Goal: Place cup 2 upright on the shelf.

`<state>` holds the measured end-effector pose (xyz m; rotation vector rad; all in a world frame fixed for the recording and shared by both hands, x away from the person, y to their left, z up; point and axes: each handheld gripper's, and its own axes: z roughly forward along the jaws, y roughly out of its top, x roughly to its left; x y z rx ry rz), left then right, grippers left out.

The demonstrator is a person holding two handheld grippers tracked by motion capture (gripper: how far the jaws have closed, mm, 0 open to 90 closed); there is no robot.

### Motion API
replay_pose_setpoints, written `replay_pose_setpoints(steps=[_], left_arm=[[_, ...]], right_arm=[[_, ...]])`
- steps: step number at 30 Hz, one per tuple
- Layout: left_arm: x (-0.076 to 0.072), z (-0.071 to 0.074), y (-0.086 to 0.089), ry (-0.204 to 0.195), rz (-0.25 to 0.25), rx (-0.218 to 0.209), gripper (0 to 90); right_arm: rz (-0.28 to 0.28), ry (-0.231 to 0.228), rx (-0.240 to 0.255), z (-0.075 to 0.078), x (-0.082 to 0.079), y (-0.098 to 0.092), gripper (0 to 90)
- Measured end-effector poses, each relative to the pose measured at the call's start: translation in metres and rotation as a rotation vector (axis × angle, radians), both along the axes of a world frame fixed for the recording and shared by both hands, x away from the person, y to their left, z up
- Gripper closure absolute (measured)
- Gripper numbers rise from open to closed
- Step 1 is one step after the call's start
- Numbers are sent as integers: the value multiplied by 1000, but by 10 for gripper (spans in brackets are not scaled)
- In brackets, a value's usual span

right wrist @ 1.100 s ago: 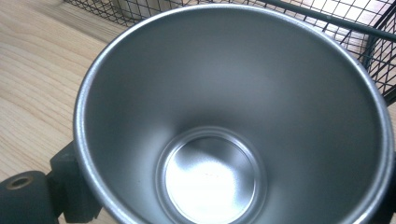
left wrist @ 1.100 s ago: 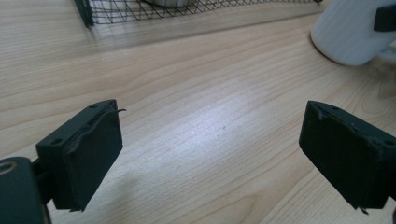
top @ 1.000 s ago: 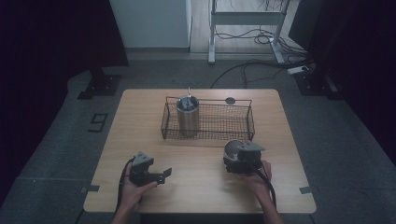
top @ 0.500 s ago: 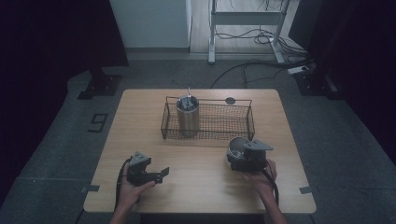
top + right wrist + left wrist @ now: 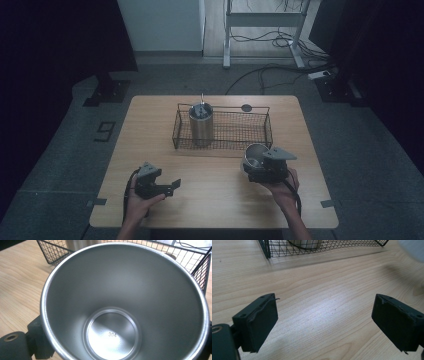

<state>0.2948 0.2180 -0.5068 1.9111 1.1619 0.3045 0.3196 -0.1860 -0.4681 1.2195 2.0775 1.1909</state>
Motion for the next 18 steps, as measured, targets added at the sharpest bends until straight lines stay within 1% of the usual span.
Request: replay_pose_setpoints(steps=[2,3,5,6,7,9,11,12,16,18], left_arm=[[-1,-1,-2,-4,1,6,71],[-1,-2,-4,-3,-4,8,71],[-1,-2,-5,-3,-8,10,71],[-2,-2,-7,-2,-11,9,71],[-2,-2,-7,-2,-11,9,71],[-2,-2,-7,0,-14,10,71],[-2,-2,-7,2,-12,8,71],[-2,-2,-7,2,-12,8,71],[-2,-2,-6,3,-13,7,71],[-2,-3,-6,5,-13,6,71]], right_arm=[[2,-4,3,3,0,-1,78],[7,-8,7,8,0,-3,78],[9,-9,9,11,0,-3,78],[14,-12,11,16,0,-5,78],[14,-12,11,16,0,-5,78],[18,-20,12,24,2,-7,78],[19,-25,17,29,3,-8,78],[19,-25,17,29,3,-8,78],[26,-37,25,41,8,-9,78],[27,-37,25,43,9,-9,78]])
